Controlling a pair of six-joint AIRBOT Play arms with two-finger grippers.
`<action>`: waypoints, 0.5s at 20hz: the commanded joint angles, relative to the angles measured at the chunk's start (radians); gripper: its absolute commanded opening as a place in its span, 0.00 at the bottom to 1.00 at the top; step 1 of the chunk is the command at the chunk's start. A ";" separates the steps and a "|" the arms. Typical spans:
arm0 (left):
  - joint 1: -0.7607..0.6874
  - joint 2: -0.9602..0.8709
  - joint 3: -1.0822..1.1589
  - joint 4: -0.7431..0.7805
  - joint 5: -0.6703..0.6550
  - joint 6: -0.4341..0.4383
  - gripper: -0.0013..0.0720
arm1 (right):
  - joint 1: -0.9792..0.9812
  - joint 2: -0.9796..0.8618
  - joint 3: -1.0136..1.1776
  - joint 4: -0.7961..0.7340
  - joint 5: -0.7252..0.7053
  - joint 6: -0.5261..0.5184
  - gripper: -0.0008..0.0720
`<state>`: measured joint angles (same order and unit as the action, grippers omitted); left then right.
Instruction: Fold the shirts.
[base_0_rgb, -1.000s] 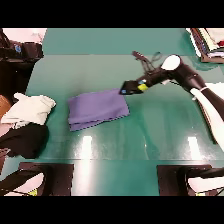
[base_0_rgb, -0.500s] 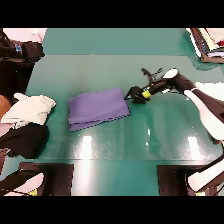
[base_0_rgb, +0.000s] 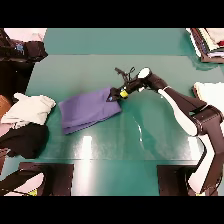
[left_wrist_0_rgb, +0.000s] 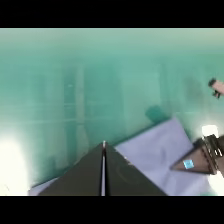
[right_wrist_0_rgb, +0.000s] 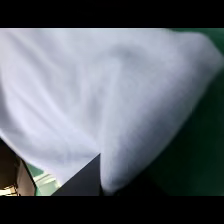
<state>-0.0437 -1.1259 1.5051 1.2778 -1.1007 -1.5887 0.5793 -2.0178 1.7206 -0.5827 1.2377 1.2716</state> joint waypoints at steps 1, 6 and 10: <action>0.000 0.000 0.000 -0.058 -0.019 0.000 0.05 | -0.050 0.042 0.068 0.003 -0.020 -0.016 0.03; -0.111 0.000 0.000 -0.066 0.014 0.000 0.05 | -0.369 0.244 0.060 -0.202 -0.027 0.071 0.03; -0.231 0.000 0.000 -0.066 0.107 -0.001 0.05 | -0.691 0.384 0.016 -0.284 -0.035 0.076 0.03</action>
<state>-0.2008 -1.1259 1.5051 1.2148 -1.0584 -1.5887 0.0925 -1.7267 1.7588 -0.7860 1.2133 1.3270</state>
